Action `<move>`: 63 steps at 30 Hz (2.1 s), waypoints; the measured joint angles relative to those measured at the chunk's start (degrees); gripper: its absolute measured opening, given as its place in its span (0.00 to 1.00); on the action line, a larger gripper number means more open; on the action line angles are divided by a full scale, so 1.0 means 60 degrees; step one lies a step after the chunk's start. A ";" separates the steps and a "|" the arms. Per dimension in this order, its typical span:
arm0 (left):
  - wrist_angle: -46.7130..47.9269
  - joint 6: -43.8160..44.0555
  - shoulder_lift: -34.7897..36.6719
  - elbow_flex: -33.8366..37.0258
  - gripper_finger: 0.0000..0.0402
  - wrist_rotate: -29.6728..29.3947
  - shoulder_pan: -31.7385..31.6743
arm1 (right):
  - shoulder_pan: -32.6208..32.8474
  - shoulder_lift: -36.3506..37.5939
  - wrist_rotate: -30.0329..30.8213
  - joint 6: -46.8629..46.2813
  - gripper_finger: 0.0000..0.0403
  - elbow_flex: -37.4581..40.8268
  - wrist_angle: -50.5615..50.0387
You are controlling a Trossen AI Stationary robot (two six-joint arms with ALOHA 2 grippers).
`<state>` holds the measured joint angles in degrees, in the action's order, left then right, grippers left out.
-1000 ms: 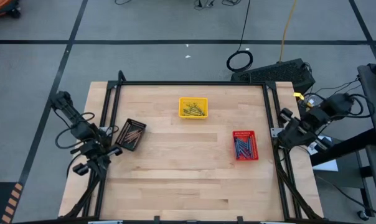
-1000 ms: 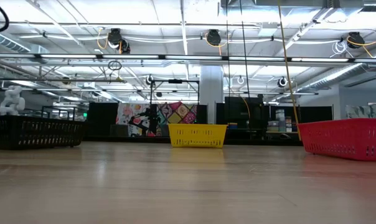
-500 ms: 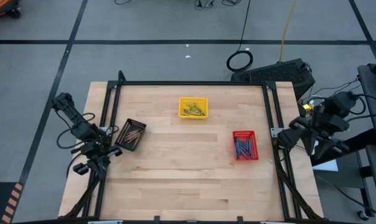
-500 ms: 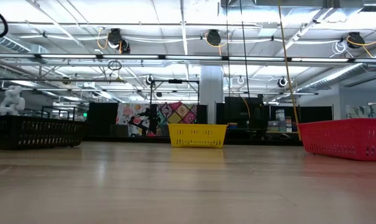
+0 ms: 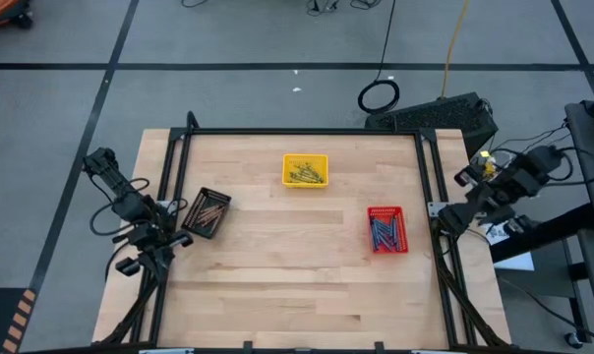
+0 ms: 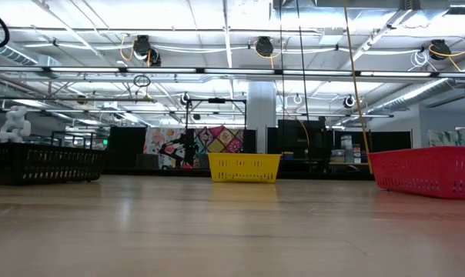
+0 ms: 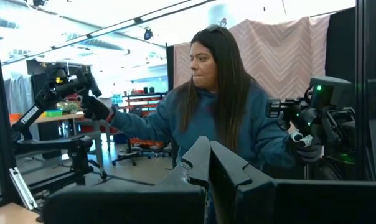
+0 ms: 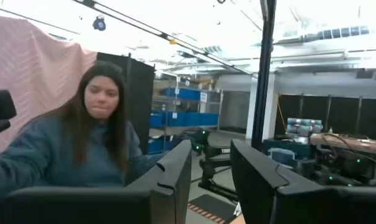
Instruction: Sort crayons
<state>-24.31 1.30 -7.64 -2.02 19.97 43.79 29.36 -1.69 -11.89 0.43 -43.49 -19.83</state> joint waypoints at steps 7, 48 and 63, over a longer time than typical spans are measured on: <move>0.0217 -0.0011 0.0006 0.0000 0.02 -0.0022 0.0004 | -0.0003 0.0204 0.0237 -0.0052 0.24 0.1754 0.0974; 0.1662 0.0134 0.0493 0.0266 0.02 -0.0412 0.0000 | -0.0004 0.0222 0.1290 -0.0459 0.24 0.6234 0.2182; 0.1583 0.0197 0.0576 0.0270 0.02 -0.1129 -0.0004 | -0.0004 0.0219 0.1342 -0.0136 0.24 0.6194 0.1691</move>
<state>-14.81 2.48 -4.19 -0.40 13.19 43.77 29.34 -0.38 -3.84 -0.38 -6.33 -9.68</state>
